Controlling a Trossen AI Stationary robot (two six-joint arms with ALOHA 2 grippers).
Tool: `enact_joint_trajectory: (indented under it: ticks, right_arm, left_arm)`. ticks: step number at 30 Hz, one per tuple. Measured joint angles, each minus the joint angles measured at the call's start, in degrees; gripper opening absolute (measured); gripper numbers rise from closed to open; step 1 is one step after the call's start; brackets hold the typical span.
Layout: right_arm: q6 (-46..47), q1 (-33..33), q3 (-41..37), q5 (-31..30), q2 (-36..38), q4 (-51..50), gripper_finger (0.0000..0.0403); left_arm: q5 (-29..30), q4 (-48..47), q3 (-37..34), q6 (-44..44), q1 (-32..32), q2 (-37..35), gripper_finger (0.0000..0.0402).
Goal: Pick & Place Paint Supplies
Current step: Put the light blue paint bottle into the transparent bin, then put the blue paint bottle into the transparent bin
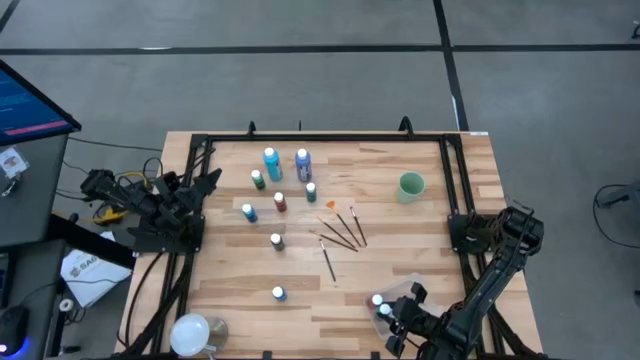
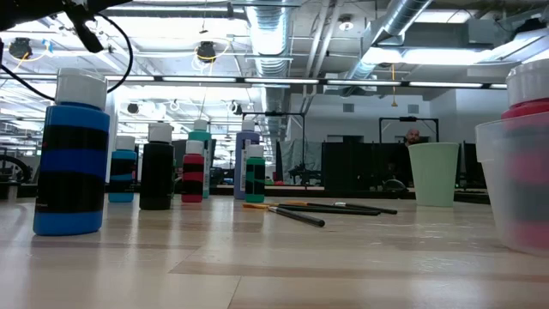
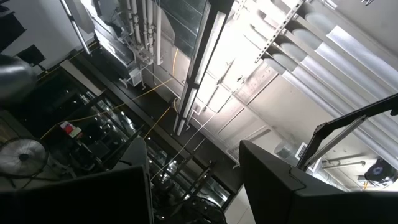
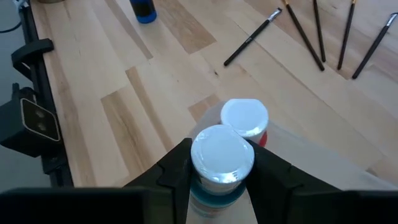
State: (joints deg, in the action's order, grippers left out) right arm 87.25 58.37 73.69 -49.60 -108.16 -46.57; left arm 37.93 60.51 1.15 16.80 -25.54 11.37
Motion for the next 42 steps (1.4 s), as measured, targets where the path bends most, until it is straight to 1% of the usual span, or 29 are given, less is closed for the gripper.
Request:
enact_joint_trajectory:
  ticks: [6, 14, 24, 28, 32, 36, 40, 42]
  right_arm:
    - [-0.41, 0.00, 0.00, 0.02, 0.00, 0.10, 0.0123]
    - [-0.79, -0.83, 0.00, 0.63, 0.00, 0.13, 0.0153]
    - [-0.77, -1.62, 0.04, 1.73, 0.00, 0.55, 0.0172]
    - [-0.77, -1.88, 0.04, 1.79, 0.61, 0.67, 0.0187]
    - [-1.56, -1.92, 0.04, 1.77, 3.45, 0.28, 0.0216]
    - [-6.75, -2.26, 0.04, 1.77, 8.16, 0.33, 0.0246]
    - [-12.59, -4.07, 0.04, 1.77, 13.38, 0.58, 0.0255]
    - [-17.24, -5.66, 0.06, 1.75, 15.62, 1.38, 0.0255]
  left_arm:
    - [0.20, -0.01, 0.02, 0.00, 0.00, -0.01, 0.0132]
    - [0.20, -0.02, 0.00, 0.00, 0.00, -0.01, 0.0132]
    - [0.20, 0.00, 0.02, 0.00, 0.01, -0.01, 0.0132]
    - [0.20, 0.00, 0.02, 0.00, 0.00, -0.01, 0.0132]
    - [0.20, 0.00, 0.01, 0.00, 0.01, -0.01, 0.0132]
    - [0.20, 0.00, 0.01, -0.39, 0.00, 0.00, 0.0132]
    - [0.19, -0.01, 0.02, -1.40, 0.00, 0.00, 0.0132]
    - [0.20, 0.00, 0.00, -1.42, 0.00, 0.00, 0.0132]
